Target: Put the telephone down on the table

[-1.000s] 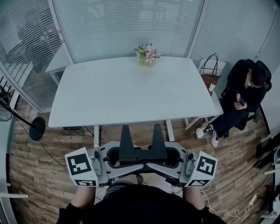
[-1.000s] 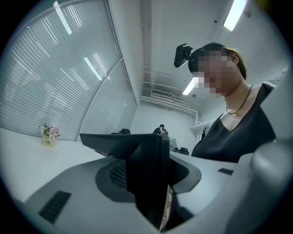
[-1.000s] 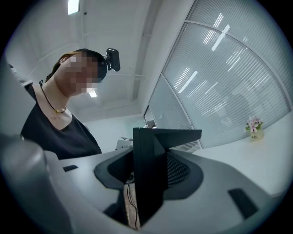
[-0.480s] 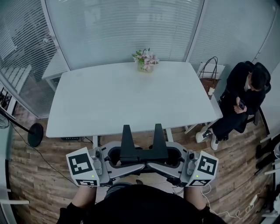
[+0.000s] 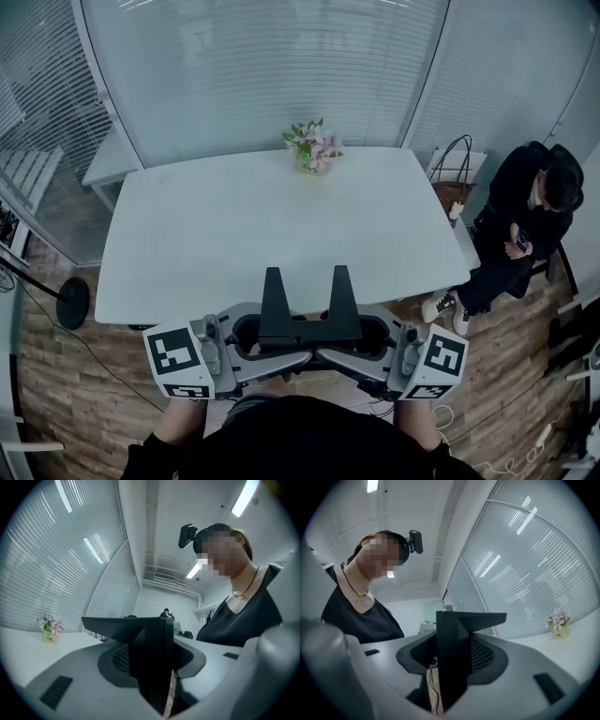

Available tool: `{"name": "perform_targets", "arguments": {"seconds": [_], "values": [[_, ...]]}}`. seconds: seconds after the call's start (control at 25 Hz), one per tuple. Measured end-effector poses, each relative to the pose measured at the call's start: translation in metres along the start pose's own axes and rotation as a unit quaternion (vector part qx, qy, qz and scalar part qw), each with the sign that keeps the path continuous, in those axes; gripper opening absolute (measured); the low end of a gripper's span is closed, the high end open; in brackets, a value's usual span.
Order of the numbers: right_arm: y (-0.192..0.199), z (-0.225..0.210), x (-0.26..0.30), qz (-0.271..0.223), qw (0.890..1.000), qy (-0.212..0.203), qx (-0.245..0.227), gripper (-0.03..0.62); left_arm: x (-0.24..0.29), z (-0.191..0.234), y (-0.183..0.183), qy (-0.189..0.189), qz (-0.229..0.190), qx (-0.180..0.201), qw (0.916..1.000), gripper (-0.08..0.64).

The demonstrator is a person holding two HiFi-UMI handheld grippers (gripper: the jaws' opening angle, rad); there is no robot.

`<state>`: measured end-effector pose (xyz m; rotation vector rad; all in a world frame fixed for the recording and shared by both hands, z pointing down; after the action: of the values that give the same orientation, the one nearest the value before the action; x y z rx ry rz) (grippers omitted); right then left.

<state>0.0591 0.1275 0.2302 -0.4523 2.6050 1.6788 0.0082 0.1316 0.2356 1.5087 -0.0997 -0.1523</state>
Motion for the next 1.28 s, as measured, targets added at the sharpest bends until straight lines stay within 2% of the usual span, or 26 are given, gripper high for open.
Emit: {"name": "perform_targets", "arguments": {"seconds": [0.72, 1.28], "values": [[-0.049, -0.103, 0.047, -0.011, 1.0, 0.017, 0.006, 0.195, 0.003, 0.124, -0.016, 0.017, 0.007, -0.009, 0.9998, 0.181], [-0.062, -0.174, 0.072, -0.02, 0.999, 0.041, 0.016, 0.195, 0.004, 0.202, -0.006, 0.04, 0.011, -0.025, 0.9988, 0.181]]}}
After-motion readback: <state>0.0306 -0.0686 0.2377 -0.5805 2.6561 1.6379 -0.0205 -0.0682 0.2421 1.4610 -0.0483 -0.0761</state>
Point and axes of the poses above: the fingertips, and each gripper's own axes: x forward along the fingers, z to its left, y out of its underside, the point moved 2 cm from there along -x, backward along the fingers, and after that the axes turned 11 degrees about x, right-handed, at the moved point
